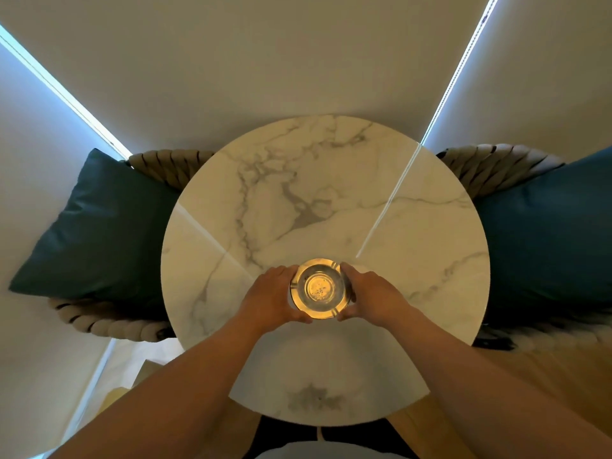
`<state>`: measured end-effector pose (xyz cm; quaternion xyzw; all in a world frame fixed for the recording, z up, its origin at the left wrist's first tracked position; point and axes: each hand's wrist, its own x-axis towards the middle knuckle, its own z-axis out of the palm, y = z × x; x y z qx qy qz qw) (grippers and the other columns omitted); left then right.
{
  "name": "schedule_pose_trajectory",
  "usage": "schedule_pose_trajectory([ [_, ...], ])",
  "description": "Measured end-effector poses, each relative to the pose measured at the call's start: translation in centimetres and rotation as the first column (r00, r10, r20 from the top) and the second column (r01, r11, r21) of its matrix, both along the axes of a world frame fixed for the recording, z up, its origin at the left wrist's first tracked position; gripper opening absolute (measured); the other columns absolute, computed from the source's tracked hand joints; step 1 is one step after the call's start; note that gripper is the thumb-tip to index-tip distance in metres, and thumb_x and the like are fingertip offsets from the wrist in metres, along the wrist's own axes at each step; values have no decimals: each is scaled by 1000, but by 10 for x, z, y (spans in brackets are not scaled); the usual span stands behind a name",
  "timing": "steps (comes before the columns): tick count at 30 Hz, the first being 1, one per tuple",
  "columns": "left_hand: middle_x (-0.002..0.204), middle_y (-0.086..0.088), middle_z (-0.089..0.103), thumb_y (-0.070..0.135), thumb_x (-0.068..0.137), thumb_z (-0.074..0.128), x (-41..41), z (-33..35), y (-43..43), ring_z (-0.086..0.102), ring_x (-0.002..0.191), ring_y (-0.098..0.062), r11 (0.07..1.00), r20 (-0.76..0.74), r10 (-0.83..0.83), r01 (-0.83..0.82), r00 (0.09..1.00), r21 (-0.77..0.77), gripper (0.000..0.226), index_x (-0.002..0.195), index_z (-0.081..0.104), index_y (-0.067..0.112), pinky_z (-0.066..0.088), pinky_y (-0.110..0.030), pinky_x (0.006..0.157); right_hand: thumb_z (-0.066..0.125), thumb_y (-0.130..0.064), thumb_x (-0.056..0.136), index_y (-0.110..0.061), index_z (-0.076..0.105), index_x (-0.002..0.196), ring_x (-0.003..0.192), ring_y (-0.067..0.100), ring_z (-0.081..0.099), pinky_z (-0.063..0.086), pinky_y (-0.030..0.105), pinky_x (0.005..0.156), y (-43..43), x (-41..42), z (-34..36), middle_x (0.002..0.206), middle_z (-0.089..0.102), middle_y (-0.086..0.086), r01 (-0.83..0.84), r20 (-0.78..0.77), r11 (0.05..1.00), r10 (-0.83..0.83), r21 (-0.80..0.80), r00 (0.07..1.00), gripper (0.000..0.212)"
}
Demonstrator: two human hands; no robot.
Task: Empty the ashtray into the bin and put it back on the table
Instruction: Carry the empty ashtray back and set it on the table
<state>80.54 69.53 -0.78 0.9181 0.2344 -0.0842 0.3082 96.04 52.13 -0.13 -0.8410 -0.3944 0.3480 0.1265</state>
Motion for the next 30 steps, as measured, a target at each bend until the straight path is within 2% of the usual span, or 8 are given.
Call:
schedule_pose_trajectory([
  [6,118,1,60,55,45,90,22,-18,31,54,108,-21,998,28,-61,61,998,-9,99,130,52,20,44,-37,92,91,-40,58,-24,31,147,101,31,63,52,38,80,25,11,-22,111,66,11,85,-9,996,-85,-13,996,108],
  [12,131,-3,56,51,46,92,40,-37,59,51,120,-23,997,47,-75,74,996,20,102,131,52,14,42,-36,100,90,-43,55,-20,39,141,113,28,48,46,37,87,52,19,-43,122,55,6,100,100,995,-103,29,990,102],
  [24,123,0,52,58,50,86,70,-62,82,46,112,-22,983,-23,-131,133,991,129,99,134,47,23,41,-34,92,91,-51,52,-20,41,139,115,27,45,46,38,90,73,43,-57,122,49,7,71,163,997,-72,13,984,105],
  [30,128,-1,48,58,52,85,72,-72,81,42,117,-23,982,-69,-122,130,990,136,104,139,41,22,37,-35,96,88,-47,58,-18,37,141,116,27,44,43,35,89,74,44,-61,123,47,7,51,167,999,-48,-16,985,102],
])
